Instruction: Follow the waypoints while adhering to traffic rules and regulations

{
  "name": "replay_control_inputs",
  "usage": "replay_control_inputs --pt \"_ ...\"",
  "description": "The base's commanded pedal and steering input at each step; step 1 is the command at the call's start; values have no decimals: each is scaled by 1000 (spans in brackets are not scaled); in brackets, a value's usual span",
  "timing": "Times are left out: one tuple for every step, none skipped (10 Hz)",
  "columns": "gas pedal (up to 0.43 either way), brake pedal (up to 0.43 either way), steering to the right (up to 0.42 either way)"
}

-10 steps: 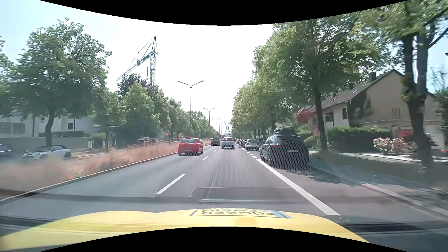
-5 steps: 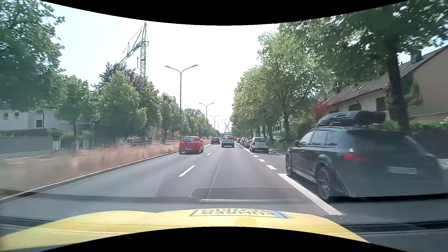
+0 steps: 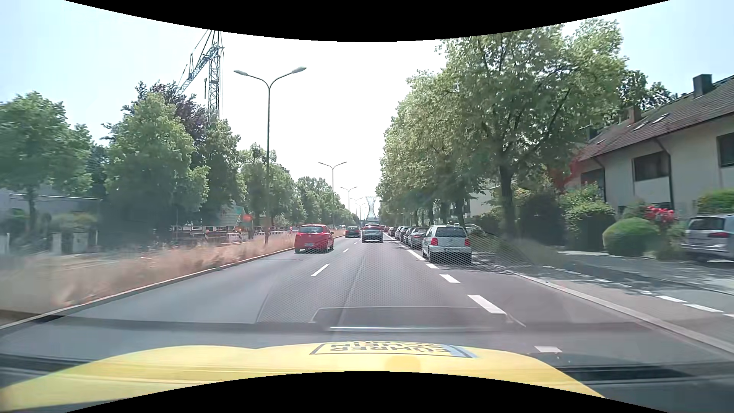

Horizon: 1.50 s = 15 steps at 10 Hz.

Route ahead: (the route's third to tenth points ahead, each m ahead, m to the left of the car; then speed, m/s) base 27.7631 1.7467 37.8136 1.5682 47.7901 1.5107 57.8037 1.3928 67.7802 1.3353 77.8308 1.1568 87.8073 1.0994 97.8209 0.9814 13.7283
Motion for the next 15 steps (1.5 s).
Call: replay_control_inputs --pt "79 0 1" --pt "79 0 1" --pt "79 0 0" --pt "79 0 1" --pt "79 0 0" --pt "67 0 0" --pt "67 0 -1" --pt "67 0 0" --pt "67 0 0" --pt "67 0 0" --pt "67 0 0" --pt "67 0 0" --pt "67 0 -1" --pt "67 0 0" --pt "67 0 -1"
